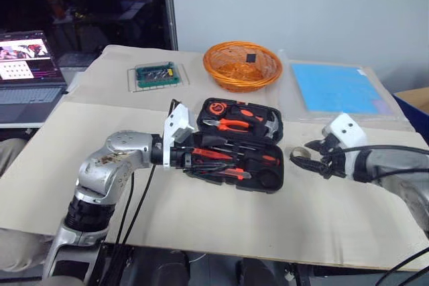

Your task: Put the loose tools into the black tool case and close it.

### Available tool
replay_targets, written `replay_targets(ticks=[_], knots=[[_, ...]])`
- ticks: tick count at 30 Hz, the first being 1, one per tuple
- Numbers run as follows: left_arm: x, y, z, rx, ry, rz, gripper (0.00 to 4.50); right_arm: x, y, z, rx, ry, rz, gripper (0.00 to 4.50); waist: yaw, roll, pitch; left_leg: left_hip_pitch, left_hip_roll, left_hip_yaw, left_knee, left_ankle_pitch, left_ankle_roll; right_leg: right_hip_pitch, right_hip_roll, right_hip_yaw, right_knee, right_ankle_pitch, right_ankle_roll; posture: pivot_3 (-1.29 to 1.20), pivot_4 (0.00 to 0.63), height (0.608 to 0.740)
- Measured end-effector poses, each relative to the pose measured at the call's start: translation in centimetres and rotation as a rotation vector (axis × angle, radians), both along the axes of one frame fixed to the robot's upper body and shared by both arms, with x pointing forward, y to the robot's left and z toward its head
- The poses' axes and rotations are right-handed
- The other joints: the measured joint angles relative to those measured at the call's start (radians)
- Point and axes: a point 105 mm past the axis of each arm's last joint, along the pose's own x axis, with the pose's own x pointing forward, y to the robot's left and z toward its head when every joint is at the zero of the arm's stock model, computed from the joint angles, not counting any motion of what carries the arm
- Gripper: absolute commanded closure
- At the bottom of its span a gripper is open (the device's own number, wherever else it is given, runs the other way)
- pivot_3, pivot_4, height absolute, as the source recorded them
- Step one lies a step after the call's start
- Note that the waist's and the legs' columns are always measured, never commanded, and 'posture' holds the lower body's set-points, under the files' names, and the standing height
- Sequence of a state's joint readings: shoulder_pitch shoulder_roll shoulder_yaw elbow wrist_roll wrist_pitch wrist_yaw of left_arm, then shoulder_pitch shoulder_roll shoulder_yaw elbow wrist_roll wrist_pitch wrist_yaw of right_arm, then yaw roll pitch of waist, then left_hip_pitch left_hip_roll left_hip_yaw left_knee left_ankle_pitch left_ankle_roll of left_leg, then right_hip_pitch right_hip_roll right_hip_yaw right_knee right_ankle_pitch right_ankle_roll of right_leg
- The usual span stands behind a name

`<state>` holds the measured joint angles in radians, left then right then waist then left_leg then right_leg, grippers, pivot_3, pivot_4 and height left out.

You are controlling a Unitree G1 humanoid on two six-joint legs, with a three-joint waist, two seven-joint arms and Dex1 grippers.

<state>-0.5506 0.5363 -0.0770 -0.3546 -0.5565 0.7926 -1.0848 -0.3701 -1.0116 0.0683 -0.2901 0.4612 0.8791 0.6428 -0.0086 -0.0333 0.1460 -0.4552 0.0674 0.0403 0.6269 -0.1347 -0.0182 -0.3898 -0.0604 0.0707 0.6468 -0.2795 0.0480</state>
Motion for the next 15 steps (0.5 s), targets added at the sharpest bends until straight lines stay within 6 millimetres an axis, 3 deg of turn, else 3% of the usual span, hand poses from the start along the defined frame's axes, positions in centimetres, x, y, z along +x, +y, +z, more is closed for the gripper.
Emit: replay_targets(ticks=[5, 6, 7, 12, 14, 15], knots=[[-0.4, -0.2, 0.6, -0.001, -0.014, 0.029, 0.7, 2.4, -1.2, -2.3, -0.116, 0.079, 0.009, 1.4, -0.003, 0.0, 0.0, -0.001, 0.0, 0.0, 0.0, 0.0, 0.0, -0.001, 0.0, 0.0, 0.0, 0.0, 0.0, 0.0, 0.15, 0.74], [-0.3, -0.2, 0.6, -0.002, -0.018, 0.042, 0.58, 2.8, -1.3, -2.8, -0.127, 0.095, 0.012, 1.92, -0.004, 0.0, 0.0, -0.001, 0.0, 0.0, 0.0, 0.0, 0.0, -0.001, 0.001, 0.0, 0.0, 0.0, 0.0, 0.0, 0.15, 0.74], [-0.2, -0.2, 0.6, -0.003, -0.019, 0.051, 0.58, 3.0, -1.5, -3.3, -0.133, 0.109, 0.012, 2.11, -0.004, 0.0, 0.0, -0.001, 0.0, 0.0, 0.0, 0.0, 0.0, -0.001, 0.001, 0.0, 0.0, 0.0, 0.0, 0.0, 0.15, 0.74], [-0.2, 0.1, 0.4, -0.001, -0.008, 0.087, 0.58, 3.5, -1.5, -4.6, -0.123, 0.158, 0.049, 3.96, -0.004, 0.0, 0.001, -0.001, 0.0, 0.0, 0.0, 0.0, 0.0, -0.001, 0.001, 0.0, 0.001, 0.0, 0.0, 0.0, 0.15, 0.74], [-0.3, 0.2, 0.2, 0.002, -0.003, 0.092, 0.58, 3.5, -1.4, -4.6, -0.119, 0.164, 0.06, 4.44, -0.004, 0.0, 0.001, 0.0, 0.0, 0.0, 0.0, 0.0, 0.0, -0.001, 0.001, 0.0, 0.001, 0.0, 0.0, 0.0, 0.15, 0.74], [-0.2, 0.3, 0.1, 0.005, 0.002, 0.098, 0.58, 3.5, -1.4, -4.5, -0.112, 0.166, 0.067, 4.44, -0.004, 0.0, 0.001, 0.0, 0.0, 0.0, 0.0, 0.0, 0.0, -0.001, 0.001, 0.0, 0.001, 0.0, 0.0, 0.0, 0.15, 0.74]])
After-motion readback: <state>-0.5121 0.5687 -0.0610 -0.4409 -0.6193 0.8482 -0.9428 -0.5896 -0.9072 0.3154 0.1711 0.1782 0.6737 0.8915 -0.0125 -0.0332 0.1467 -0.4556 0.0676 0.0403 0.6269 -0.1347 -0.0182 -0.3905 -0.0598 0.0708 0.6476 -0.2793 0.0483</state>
